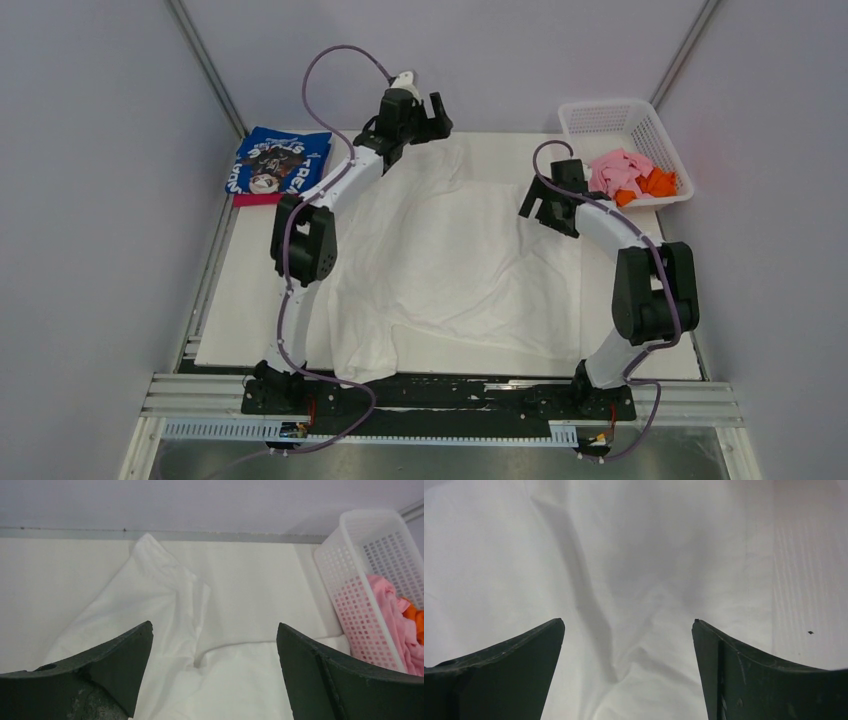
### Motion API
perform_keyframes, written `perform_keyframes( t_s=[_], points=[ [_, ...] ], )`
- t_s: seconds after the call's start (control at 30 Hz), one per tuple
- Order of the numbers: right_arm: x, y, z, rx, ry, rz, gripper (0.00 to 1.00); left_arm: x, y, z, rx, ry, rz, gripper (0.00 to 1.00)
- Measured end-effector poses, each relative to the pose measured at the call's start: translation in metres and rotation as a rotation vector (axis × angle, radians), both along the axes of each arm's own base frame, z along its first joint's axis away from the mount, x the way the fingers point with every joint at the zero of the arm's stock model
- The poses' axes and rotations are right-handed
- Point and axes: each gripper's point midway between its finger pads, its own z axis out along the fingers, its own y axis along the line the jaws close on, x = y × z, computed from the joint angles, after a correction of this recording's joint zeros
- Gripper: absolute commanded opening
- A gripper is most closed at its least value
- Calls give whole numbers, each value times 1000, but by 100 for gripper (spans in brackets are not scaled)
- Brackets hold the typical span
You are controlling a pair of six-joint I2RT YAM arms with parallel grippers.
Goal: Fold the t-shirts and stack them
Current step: Flatten out the tshirt
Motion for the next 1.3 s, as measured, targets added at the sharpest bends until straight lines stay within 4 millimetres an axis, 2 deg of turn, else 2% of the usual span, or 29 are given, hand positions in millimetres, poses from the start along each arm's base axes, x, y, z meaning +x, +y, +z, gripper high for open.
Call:
perform_keyframes(
  t_s=[0.03, 0.1, 0.37, 0.43, 0.53, 0.63, 0.73, 0.83, 1.03, 1.17, 1.3],
  points=[
    [-1, -2, 3, 0, -6, -8, 100, -4, 1, -3, 3, 14, -12, 100],
    [-1, -5, 3, 0, -6, -20, 100, -9, 6, -24, 18, 68, -32, 100],
    [3, -24, -2, 0, 7, -69, 100, -16, 33, -144, 101, 356, -41, 100],
    [8, -26, -7, 1, 18, -72, 100, -14, 44, -164, 109, 396, -21, 100],
    [14, -24, -20, 7, 42, -63, 100, -5, 58, -157, 99, 389, 8, 100],
    [18, -22, -31, 11, 68, -52, 100, -2, 83, -164, 108, 422, 69, 100],
    [24, -21, -36, 10, 78, -47, 100, 5, 115, -167, 126, 438, 151, 100],
    [43, -14, -30, 29, 48, -25, 100, 7, 150, -169, 147, 462, 236, 100],
    [73, -3, -32, 63, 21, 13, 100, -2, 220, -173, 187, 522, 383, 100],
    [91, 3, -36, 84, 14, 35, 100, -6, 241, -174, 208, 540, 425, 100],
    [109, 7, -30, 95, -15, 56, 100, -7, 241, -174, 215, 541, 402, 100]
  ],
)
